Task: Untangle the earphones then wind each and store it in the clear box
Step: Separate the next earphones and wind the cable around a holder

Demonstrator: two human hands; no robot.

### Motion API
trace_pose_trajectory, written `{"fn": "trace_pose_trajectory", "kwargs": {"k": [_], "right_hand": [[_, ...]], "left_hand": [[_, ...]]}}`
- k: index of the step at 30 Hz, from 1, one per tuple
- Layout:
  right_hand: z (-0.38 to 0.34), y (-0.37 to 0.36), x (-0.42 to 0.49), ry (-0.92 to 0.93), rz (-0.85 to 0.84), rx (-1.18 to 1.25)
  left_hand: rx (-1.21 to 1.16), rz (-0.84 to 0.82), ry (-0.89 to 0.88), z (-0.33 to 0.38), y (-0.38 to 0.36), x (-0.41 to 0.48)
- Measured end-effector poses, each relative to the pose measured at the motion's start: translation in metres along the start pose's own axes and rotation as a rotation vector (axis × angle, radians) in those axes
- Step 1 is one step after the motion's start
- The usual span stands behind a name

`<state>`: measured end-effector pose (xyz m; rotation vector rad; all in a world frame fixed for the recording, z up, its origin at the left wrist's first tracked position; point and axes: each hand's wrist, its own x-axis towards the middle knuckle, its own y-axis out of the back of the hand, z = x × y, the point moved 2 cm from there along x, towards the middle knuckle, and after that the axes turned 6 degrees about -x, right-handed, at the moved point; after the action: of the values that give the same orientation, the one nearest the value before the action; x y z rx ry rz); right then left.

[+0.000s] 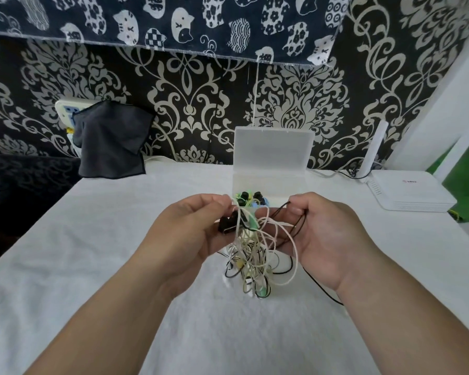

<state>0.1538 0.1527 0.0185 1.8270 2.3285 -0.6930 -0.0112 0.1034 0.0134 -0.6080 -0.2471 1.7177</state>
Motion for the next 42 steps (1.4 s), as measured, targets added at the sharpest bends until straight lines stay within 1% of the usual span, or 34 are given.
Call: {"fn": "trace_pose_trajectory", "kwargs": {"k": [3, 8, 10, 13, 15, 17, 20, 22, 26, 27, 28, 29, 30, 31, 32, 33, 34, 36, 38, 40, 42], "right_hand": [[-0.001, -0.002, -0.001, -0.004, -0.026, 0.022], [-0.001, -0.001, 0.000, -0.001, -0.044, 0.045], [-0.001, -0.001, -0.001, 0.008, -0.060, 0.053], [-0.001, -0.006, -0.004, 0.029, -0.104, 0.043], [-0.002, -0.010, -0.007, 0.039, -0.122, 0.019], [-0.003, -0.010, -0.008, 0.037, -0.095, -0.003], [-0.003, -0.003, -0.004, 0.010, -0.003, -0.018], [-0.002, 0.001, -0.001, 0.004, 0.020, -0.021], [-0.002, 0.005, 0.002, 0.009, 0.035, 0.014], [-0.002, 0.005, 0.003, 0.011, 0.029, 0.023], [-0.002, 0.005, 0.003, 0.016, 0.019, 0.031], [-0.002, 0.005, 0.002, 0.024, 0.006, 0.042], [-0.003, 0.004, 0.001, 0.032, -0.009, 0.056], [-0.004, 0.004, 0.001, 0.041, -0.020, 0.067], [-0.005, 0.003, 0.000, 0.048, -0.026, 0.073], [-0.005, 0.002, -0.001, 0.053, -0.026, 0.072], [-0.006, 0.001, -0.001, 0.056, -0.021, 0.069], [-0.006, 0.001, -0.001, 0.054, -0.008, 0.063], [-0.006, 0.001, 0.000, 0.049, 0.001, 0.077], [-0.006, 0.001, 0.001, 0.050, 0.005, 0.092], [-0.006, 0.002, 0.001, 0.054, 0.000, 0.093]], "left_hand": [[0.083, 0.022, -0.056, -0.001, 0.001, 0.000], [0.319, 0.132, -0.151, -0.001, 0.006, 0.002], [0.476, 0.187, -0.211, -0.002, 0.006, 0.001], [0.785, 0.237, -0.297, -0.001, 0.001, -0.003], [0.851, 0.259, -0.311, -0.001, -0.001, -0.004], [0.785, 0.276, -0.299, -0.001, 0.000, -0.004], [0.513, 0.296, -0.258, 0.003, 0.005, -0.003], [0.345, 0.287, -0.236, 0.006, 0.005, -0.003], [-0.064, 0.251, -0.073, 0.008, 0.005, 0.000], [-0.102, 0.258, -0.037, 0.008, 0.007, 0.001], [-0.089, 0.276, -0.017, 0.008, 0.009, 0.002], [0.031, 0.311, -0.029, 0.007, 0.013, 0.004], [0.256, 0.347, -0.075, 0.005, 0.018, 0.006], [0.503, 0.363, -0.141, 0.005, 0.019, 0.006], [0.696, 0.359, -0.221, 0.004, 0.017, 0.004], [0.800, 0.344, -0.300, 0.003, 0.014, 0.002], [0.822, 0.324, -0.368, 0.004, 0.010, -0.001], [0.771, 0.254, -0.482, 0.007, 0.004, -0.006], [0.820, 0.170, -0.529, 0.007, 0.001, -0.009], [0.920, 0.135, -0.517, 0.005, -0.001, -0.009], [0.966, 0.122, -0.439, -0.001, 0.000, -0.007]]}}
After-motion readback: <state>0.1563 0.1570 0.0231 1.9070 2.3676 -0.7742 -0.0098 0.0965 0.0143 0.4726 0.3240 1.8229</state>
